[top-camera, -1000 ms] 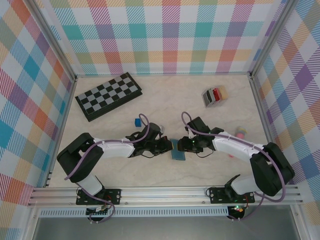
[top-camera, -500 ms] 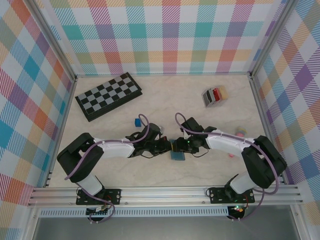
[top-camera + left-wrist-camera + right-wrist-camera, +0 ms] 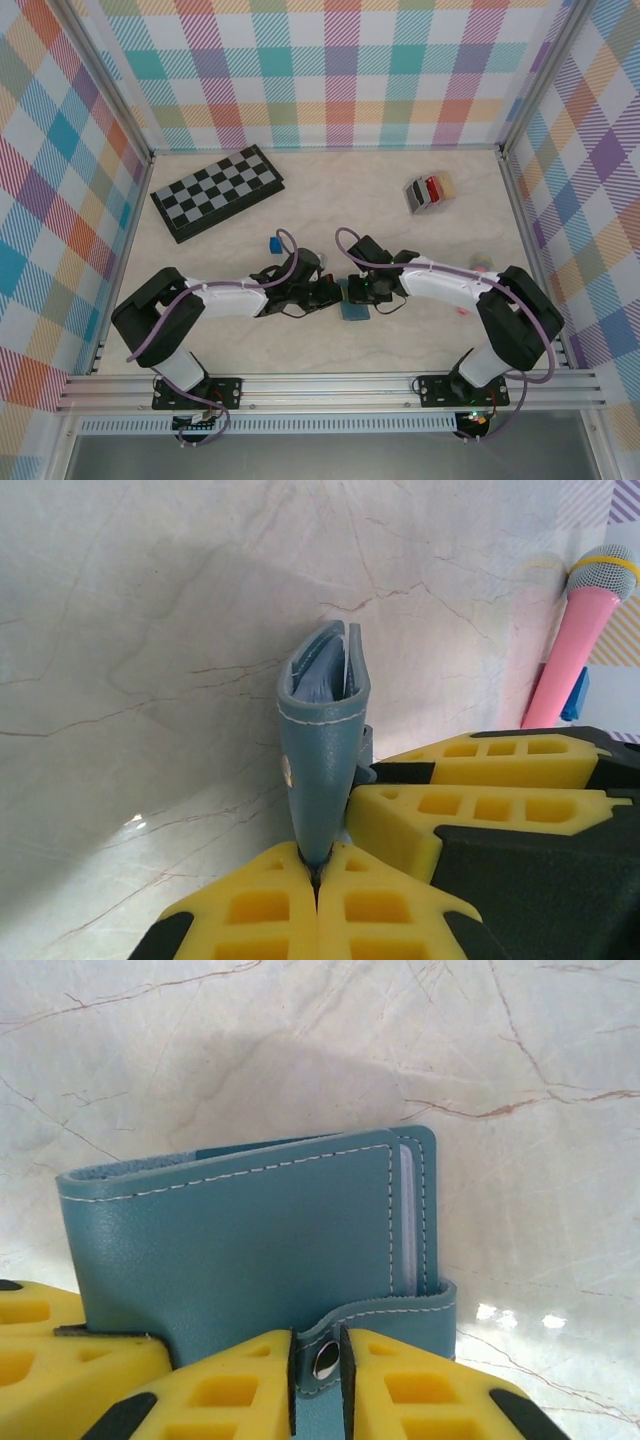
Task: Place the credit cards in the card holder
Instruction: Open the button on the card holder, then place the card holder at the bottom-center of the table.
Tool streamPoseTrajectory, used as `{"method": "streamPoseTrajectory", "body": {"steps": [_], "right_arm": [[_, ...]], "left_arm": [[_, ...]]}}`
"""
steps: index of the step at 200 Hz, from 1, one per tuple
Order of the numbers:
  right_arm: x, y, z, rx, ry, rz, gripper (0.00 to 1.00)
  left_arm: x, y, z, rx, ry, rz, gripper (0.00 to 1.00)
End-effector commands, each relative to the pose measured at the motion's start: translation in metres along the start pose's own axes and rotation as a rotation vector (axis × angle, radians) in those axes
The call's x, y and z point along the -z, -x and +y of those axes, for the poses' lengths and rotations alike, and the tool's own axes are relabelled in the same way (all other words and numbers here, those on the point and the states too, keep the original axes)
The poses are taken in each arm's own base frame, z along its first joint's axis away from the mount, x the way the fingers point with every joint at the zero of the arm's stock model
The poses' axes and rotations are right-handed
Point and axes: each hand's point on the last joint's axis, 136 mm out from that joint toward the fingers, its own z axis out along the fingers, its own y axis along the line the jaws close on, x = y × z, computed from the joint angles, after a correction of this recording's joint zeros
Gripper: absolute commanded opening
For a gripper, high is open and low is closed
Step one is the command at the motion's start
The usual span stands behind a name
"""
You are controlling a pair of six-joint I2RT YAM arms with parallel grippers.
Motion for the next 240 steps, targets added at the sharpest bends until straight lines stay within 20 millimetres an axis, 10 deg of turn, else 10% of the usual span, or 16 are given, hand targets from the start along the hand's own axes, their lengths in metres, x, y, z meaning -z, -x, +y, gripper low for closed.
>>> {"method": "streamPoseTrajectory", "body": {"steps": [1,156,206,240], "right_arm": [[0.002,-0.009,-0.061,-0.026,-0.256,0.013,0.19],[-0.016,-0.02,-0.09,-0.016,-0.368,0.12,0.27],[0.001,-0.014,-0.096,0.004,-0.435,0.117,0.31],[-0.001,-0.016,-0.094,-0.012,-0.431,0.141,0.35]], "left_arm": [[0.008,-0.008,0.005,-0.013,0.011,0.011,0.0],[0.005,-0.006,0.015,-0.039,0.074,0.017,0.0],[0.018,0.004,0.056,-0.012,0.308,-0.04,0.25],[0.026,0.014,0.05,-0.033,0.325,-0.052,0.31]]}}
